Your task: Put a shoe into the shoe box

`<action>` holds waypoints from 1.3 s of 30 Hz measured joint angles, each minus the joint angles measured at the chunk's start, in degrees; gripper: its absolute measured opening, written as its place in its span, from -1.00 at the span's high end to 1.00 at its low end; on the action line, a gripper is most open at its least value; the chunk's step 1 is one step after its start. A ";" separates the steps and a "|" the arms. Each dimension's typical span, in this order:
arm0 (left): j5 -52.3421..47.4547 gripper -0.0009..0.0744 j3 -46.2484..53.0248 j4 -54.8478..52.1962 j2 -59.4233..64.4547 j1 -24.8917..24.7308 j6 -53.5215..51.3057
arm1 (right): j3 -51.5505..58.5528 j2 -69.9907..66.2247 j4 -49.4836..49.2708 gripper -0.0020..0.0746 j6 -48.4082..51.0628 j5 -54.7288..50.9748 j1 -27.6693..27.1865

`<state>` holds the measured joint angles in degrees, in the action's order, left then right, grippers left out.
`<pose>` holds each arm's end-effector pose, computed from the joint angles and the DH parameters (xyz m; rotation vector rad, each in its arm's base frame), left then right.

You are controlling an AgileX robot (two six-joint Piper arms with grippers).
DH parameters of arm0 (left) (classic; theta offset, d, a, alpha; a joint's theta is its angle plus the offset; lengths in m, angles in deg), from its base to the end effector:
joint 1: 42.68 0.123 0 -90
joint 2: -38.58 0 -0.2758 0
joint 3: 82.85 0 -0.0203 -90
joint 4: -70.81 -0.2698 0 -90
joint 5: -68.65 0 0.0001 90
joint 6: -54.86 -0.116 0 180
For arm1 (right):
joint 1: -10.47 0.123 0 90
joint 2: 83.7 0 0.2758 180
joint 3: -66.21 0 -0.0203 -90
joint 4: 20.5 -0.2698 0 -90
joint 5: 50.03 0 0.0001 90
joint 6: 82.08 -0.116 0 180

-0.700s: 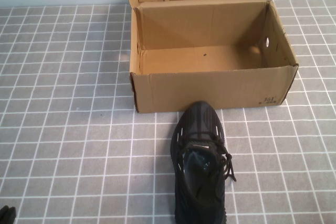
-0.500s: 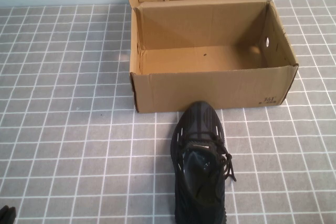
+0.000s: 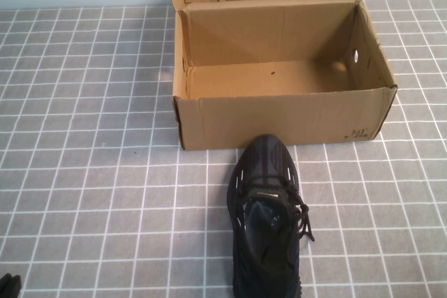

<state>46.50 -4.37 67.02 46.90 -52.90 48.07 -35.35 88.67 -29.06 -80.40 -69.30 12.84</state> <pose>0.1039 -0.0158 0.1606 0.3219 1.8733 0.0246 0.1059 0.0101 0.1680 0.0302 1.8372 0.1526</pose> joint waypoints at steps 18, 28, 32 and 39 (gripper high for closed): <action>0.00 0.98 0.00 0.00 0.00 0.00 0.00 | 0.00 0.00 0.00 0.99 0.00 0.00 0.00; 0.00 0.98 0.00 0.00 0.00 0.00 0.00 | 0.00 0.00 -20.46 0.99 -0.10 8.37 0.00; 0.00 0.98 0.00 0.00 0.00 0.00 0.00 | 0.00 0.00 -35.96 0.99 -0.10 13.72 0.00; 0.00 0.98 0.00 0.00 0.00 0.00 0.00 | -1.44 0.00 -44.64 0.99 0.02 8.93 0.00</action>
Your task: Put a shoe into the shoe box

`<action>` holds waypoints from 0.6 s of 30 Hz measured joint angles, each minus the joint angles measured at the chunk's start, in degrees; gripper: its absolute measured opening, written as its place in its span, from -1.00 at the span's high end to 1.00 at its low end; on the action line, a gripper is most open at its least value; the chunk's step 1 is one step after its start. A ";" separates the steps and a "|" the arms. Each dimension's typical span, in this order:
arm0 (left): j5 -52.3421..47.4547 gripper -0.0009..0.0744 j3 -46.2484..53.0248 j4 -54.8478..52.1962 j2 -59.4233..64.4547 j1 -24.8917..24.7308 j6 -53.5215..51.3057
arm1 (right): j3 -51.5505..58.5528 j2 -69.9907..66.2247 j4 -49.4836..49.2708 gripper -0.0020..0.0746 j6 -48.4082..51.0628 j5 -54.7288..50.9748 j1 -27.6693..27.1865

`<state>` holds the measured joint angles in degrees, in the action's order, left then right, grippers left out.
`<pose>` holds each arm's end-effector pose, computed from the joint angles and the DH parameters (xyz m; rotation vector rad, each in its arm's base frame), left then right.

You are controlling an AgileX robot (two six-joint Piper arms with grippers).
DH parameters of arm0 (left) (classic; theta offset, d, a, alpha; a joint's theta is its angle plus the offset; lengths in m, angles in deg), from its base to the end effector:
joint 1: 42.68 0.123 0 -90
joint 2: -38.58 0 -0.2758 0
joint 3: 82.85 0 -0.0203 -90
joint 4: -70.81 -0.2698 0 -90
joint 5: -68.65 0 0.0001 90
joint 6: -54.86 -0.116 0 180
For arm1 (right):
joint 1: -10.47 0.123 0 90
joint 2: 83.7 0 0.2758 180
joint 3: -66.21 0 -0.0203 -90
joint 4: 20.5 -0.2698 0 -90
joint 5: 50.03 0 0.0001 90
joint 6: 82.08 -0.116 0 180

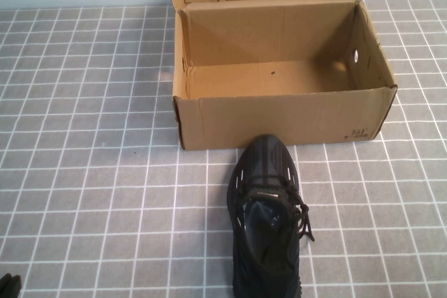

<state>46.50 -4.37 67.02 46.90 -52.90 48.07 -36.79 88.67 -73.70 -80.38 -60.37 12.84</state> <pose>0.1039 -0.0158 0.1606 0.3219 1.8733 0.0246 0.1073 0.0212 0.2033 0.5716 1.5478 0.8348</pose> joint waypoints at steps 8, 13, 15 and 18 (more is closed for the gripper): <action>0.00 0.98 0.00 0.00 0.00 0.00 0.00 | -20.69 -16.82 9.23 0.99 4.89 -30.69 0.00; 0.00 0.98 0.00 0.00 0.00 0.00 0.00 | -33.47 -34.18 18.48 0.99 10.56 -43.69 0.00; 0.00 0.98 0.00 0.00 0.00 0.00 0.00 | -37.32 -40.73 19.57 0.99 13.19 -45.07 0.00; 0.00 0.98 0.00 0.00 0.00 0.00 0.00 | -43.42 -49.48 19.47 0.99 16.94 -46.18 0.11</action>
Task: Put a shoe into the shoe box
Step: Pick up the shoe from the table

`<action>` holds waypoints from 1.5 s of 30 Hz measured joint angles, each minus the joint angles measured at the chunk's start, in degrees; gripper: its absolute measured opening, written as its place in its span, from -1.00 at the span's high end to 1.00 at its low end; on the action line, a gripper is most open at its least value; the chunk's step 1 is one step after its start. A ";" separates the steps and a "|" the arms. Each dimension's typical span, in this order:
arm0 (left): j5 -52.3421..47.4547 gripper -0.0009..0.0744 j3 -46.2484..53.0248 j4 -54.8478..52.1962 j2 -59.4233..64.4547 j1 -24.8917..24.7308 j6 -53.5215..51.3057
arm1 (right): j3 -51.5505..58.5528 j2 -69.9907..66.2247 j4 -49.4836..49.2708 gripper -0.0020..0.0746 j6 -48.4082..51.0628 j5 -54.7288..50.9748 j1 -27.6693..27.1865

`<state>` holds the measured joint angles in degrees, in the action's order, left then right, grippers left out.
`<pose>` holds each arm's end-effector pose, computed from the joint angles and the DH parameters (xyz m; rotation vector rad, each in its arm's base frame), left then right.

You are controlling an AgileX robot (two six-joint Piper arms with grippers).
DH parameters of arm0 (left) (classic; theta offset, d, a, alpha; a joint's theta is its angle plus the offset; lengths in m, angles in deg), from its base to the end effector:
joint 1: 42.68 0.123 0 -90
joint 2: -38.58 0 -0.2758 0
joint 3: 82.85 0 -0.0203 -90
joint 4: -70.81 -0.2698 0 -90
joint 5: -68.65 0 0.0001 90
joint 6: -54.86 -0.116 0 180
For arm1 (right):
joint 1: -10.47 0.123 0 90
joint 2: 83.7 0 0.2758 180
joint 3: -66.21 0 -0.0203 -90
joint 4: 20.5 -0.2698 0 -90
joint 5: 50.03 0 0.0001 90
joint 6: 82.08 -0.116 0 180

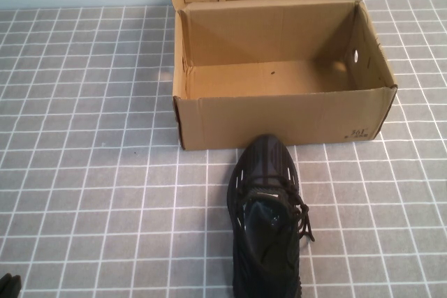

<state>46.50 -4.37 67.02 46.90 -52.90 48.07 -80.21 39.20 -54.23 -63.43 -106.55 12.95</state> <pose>0.1039 -0.0158 0.1606 0.3219 1.8733 0.0246 0.1807 0.0616 0.2904 -0.2237 2.4292 0.6259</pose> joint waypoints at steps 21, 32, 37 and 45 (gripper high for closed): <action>0.00 0.98 0.00 0.00 0.00 0.00 0.00 | -34.19 -37.50 19.62 0.63 15.58 -5.39 40.04; 0.00 0.98 0.00 0.00 0.00 0.00 0.00 | -37.46 -47.13 31.39 -0.30 16.15 -3.90 41.10; 0.00 0.98 0.00 0.00 0.00 0.00 0.00 | -37.46 -49.62 32.41 -0.32 16.15 -0.32 41.10; 0.00 0.98 0.00 0.00 0.00 0.00 0.00 | -37.51 -52.28 34.64 -0.28 16.15 2.81 41.14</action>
<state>46.50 -4.37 67.02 46.90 -52.90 48.07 -117.72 -13.08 -19.59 -47.28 -103.74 54.08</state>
